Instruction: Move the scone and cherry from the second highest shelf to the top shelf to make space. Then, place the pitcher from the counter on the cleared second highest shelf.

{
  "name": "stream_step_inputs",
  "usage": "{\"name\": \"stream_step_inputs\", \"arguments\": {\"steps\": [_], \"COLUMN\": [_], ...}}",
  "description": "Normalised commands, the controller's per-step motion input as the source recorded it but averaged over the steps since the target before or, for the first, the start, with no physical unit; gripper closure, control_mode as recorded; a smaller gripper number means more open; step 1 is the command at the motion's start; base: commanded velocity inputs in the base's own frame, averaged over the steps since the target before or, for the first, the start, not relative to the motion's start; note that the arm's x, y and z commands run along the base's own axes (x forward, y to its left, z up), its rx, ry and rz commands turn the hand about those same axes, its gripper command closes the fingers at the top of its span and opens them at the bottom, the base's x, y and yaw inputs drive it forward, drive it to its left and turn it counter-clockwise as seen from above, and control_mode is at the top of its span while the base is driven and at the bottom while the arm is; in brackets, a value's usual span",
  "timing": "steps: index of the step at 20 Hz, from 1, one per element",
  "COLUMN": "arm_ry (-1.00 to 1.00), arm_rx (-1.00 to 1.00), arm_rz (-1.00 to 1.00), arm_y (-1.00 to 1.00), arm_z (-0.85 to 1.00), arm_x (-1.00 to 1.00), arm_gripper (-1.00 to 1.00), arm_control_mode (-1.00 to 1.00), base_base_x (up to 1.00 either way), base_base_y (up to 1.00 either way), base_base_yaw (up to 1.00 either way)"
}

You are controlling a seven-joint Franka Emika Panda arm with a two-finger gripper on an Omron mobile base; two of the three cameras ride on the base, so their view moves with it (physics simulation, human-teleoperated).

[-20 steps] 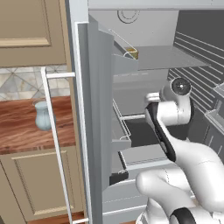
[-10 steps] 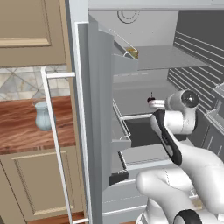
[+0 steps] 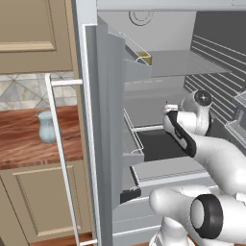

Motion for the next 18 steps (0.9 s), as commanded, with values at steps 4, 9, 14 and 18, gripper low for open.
{"name": "stream_step_inputs", "arguments": {"steps": [4,9,14,18], "arm_ry": [0.03,0.00,0.00,0.00], "arm_rx": [0.00,0.01,0.02,0.01], "arm_rz": [0.03,0.04,0.05,0.05], "arm_y": [-0.01,-0.11,-0.14,-0.10], "arm_z": [-0.14,-0.23,-0.24,-0.27], "arm_x": [0.44,0.38,0.36,0.38], "arm_gripper": [-1.00,-1.00,-1.00,-1.00], "arm_control_mode": [-1.00,-1.00,-1.00,-1.00], "base_base_x": [0.00,0.00,0.00,0.00], "base_base_y": [0.00,0.00,0.00,0.00], "base_base_yaw": [0.00,0.00,0.00,0.00]}}
